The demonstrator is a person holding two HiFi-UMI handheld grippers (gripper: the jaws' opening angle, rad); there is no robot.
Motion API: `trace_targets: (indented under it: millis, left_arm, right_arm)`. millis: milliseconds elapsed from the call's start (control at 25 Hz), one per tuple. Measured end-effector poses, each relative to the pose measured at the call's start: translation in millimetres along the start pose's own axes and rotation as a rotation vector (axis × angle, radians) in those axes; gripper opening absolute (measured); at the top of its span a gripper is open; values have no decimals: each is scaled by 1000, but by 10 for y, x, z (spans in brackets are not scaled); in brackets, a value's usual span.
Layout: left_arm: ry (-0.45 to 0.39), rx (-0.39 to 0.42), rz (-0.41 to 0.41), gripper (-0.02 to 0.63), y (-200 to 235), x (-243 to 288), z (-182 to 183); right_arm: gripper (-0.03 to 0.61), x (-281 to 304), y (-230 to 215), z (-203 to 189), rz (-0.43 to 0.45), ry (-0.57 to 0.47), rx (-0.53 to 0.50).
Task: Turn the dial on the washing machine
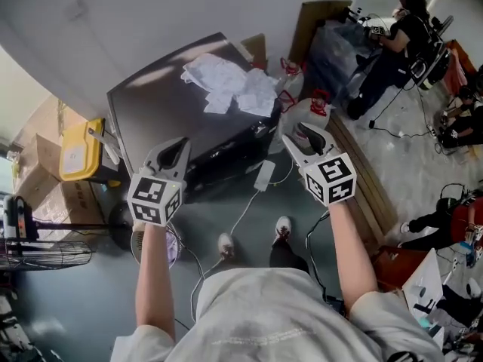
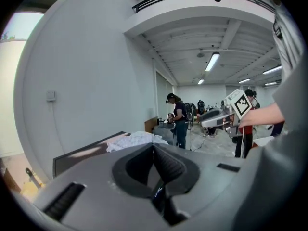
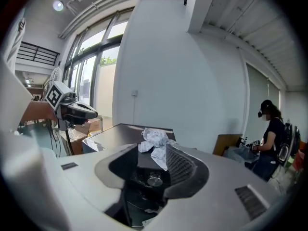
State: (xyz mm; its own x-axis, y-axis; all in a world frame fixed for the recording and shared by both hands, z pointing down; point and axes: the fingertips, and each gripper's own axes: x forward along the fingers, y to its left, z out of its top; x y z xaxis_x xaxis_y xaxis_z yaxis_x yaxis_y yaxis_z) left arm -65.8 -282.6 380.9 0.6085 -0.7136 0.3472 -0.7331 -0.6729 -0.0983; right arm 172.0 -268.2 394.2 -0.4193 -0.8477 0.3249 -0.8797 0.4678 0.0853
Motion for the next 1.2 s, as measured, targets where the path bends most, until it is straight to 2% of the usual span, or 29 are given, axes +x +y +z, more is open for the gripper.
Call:
trace_targets:
  millis: [200, 320, 520, 760, 880, 1200]
  left_arm:
    - [54, -43, 49, 17, 11, 94, -229]
    - [80, -46, 72, 17, 78, 187, -350]
    - [124, -53, 93, 17, 82, 343, -595]
    - [159, -110, 131, 17, 70, 383, -899]
    - [178, -127, 132, 17, -23, 399, -1046]
    - [232, -137, 129, 17, -183, 302, -1388]
  right_arm:
    - [229, 487, 12, -467, 104, 116, -44]
    - [245, 752, 9, -691, 131, 154, -51]
    - [264, 1171, -14, -1100, 137, 200, -57]
    - [279, 1563, 47, -1496, 130, 261, -21]
    - [281, 1648, 19, -1678, 112, 283, -36]
    - [279, 1812, -6, -1889, 61, 304, -89]
